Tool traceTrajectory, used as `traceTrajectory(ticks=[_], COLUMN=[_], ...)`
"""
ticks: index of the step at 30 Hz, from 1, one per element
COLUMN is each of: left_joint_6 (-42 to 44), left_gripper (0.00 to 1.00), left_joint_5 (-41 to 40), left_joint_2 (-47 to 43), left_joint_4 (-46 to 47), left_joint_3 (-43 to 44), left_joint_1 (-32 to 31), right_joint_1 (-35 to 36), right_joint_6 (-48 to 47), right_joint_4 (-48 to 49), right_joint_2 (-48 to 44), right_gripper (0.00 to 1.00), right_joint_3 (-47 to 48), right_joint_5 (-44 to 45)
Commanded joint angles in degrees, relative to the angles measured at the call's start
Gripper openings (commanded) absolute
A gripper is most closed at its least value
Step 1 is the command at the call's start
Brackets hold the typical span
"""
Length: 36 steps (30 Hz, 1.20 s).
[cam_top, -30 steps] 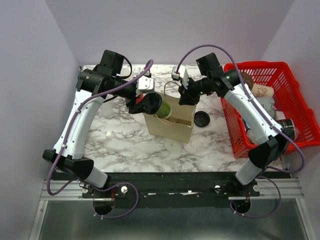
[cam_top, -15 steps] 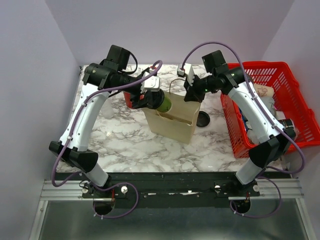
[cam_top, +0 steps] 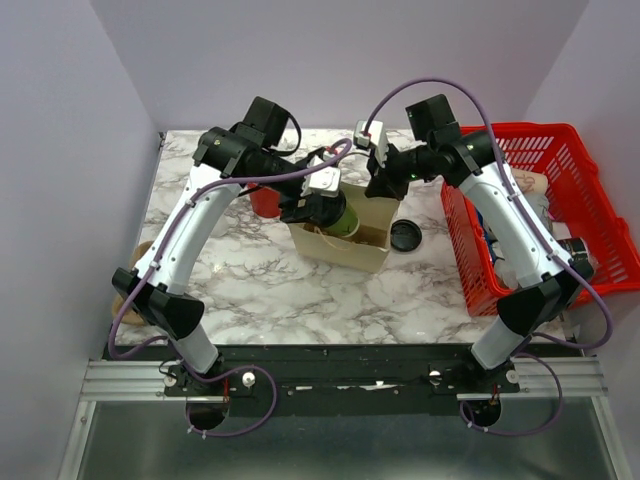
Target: Pack the takeout coffee
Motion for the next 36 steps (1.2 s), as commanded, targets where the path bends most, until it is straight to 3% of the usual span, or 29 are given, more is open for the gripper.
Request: traceTrajectory(ticks=[1, 18, 36], left_joint_6=[3.4, 8.8, 10.3], left_gripper=[0.0, 0.0, 0.0], left_joint_5=[-3.2, -10.7, -24.5], left_joint_2=[-1.1, -1.2, -5.0], left_joint_4=[2.4, 0.5, 9.4], left_joint_3=[-3.1, -8.7, -20.3], left_joint_1=[-2.1, -4.6, -10.6], right_joint_1=[1.6, 3.0, 6.2], right_joint_6=[0.1, 3.6, 1.5], right_joint_4=[-0.6, 1.6, 4.1], right_joint_2=[0.2, 1.0, -3.0], right_gripper=[0.01, 0.01, 0.01], right_joint_3=[2.2, 2.4, -2.3], right_joint_5=[-2.2, -2.8, 1.0])
